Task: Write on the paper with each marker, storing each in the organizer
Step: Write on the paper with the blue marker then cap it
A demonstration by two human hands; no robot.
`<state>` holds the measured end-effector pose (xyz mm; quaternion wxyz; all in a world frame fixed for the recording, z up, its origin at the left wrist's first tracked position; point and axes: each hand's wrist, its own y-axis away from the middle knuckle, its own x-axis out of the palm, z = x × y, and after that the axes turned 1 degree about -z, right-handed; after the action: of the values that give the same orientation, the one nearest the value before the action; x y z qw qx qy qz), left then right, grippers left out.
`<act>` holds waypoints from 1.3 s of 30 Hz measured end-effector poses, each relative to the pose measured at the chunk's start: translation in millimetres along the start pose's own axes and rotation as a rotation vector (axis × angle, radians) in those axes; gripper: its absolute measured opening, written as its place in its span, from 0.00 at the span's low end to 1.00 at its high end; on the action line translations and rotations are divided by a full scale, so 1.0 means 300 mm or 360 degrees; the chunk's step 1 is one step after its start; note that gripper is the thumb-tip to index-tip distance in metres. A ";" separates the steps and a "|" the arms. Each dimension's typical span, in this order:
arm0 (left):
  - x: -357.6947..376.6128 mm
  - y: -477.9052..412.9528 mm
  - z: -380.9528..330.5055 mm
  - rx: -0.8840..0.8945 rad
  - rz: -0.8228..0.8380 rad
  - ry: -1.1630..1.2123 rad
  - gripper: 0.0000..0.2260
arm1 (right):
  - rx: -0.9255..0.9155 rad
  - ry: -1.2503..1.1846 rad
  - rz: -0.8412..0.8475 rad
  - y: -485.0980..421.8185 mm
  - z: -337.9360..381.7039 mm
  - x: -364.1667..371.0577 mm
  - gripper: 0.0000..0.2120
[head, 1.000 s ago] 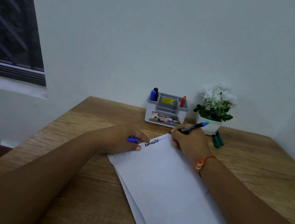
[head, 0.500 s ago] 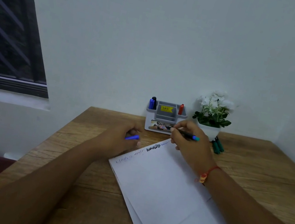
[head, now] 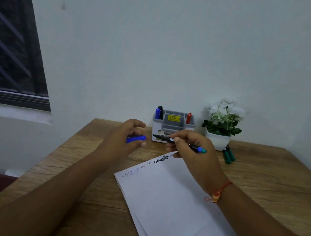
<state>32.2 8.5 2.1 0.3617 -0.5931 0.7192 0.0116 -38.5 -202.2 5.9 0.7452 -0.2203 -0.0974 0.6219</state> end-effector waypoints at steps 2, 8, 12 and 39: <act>0.001 0.000 0.000 0.0005 0.0003 -0.0006 0.19 | -0.0009 0.0018 0.0017 0.001 0.001 0.001 0.09; 0.004 0.001 -0.013 0.0010 0.0041 -0.0009 0.19 | 0.0014 0.0015 0.0045 0.002 -0.001 0.001 0.09; 0.007 0.006 -0.029 0.0012 0.0090 0.0020 0.18 | 0.0033 0.0012 0.0056 0.003 -0.002 0.005 0.09; 0.036 0.052 -0.101 0.0002 0.0362 0.0330 0.12 | 0.0226 -0.0065 0.0251 0.002 0.015 0.019 0.13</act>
<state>3.1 -9.5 12.3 0.2822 -0.5057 0.8152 -0.0093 -39.8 -195.6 9.0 0.7055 -0.1613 -0.0505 0.6883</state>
